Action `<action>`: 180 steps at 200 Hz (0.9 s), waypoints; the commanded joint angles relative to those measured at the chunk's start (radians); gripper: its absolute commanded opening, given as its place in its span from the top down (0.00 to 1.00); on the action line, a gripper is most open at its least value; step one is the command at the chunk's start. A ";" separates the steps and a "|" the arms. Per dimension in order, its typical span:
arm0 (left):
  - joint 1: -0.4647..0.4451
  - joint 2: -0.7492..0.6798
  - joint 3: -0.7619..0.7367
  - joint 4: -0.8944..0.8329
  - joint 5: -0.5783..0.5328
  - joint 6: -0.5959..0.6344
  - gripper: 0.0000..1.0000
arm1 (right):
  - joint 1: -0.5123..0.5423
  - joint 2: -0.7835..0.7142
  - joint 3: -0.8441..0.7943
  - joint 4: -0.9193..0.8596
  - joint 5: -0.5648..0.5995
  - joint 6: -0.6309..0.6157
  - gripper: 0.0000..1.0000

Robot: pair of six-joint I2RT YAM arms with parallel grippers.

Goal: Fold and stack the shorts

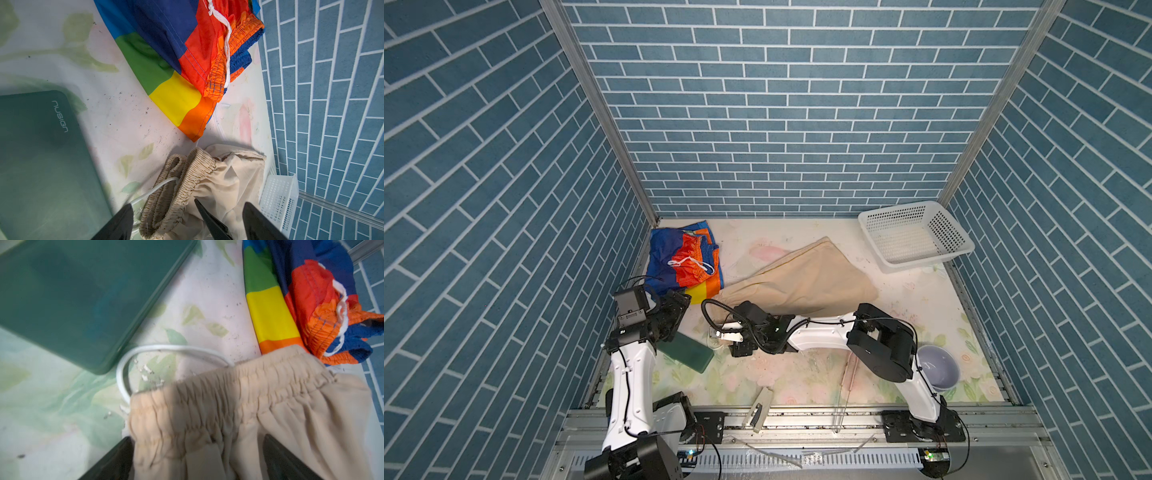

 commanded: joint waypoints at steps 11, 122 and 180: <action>0.009 0.020 -0.034 0.033 0.018 0.008 0.17 | 0.008 0.065 0.031 -0.007 0.006 -0.072 0.12; -0.003 0.097 -0.171 0.212 0.093 -0.031 0.01 | -0.017 0.023 -0.060 0.140 0.001 0.126 0.98; -0.213 0.169 -0.161 0.335 -0.004 -0.107 0.00 | -0.049 -0.050 -0.113 0.235 -0.046 0.289 0.99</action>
